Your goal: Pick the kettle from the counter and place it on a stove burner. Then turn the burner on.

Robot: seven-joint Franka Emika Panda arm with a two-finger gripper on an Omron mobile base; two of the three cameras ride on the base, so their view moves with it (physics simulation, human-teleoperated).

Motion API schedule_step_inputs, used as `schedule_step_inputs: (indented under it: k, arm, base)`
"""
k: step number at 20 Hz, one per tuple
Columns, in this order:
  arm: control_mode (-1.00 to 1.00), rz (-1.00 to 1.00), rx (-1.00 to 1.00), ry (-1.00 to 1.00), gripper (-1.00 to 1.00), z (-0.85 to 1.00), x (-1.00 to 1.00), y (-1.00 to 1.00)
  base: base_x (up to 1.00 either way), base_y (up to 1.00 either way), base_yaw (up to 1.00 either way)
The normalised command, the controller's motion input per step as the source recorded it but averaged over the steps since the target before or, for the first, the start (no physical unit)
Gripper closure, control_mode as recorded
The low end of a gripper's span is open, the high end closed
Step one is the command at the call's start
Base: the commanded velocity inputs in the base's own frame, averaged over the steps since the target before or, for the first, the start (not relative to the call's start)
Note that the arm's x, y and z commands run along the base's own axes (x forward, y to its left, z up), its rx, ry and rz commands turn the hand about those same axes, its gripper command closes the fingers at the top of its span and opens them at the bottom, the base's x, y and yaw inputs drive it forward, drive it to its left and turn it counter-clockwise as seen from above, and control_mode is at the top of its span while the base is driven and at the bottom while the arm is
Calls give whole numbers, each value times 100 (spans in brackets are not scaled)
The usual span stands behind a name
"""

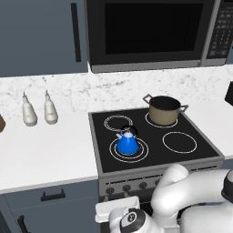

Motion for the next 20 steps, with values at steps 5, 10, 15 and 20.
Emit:
schedule_step_inputs:
  k: [5, 10, 15, 20]
  arm:
    - [-100, 0, 0, 0, -100, -11, 9, -4]
    - [-100, 1, 0, 0, -100, -11, 10, -11]
    - [-100, 1, 0, 0, -100, -15, 11, -13]
    - [-100, 0, 0, 0, -100, -8, 18, -15]
  base:
    - [0, 0, 0]
    - [0, 0, 0]
    - [0, 0, 0]
    - [0, 0, 0]
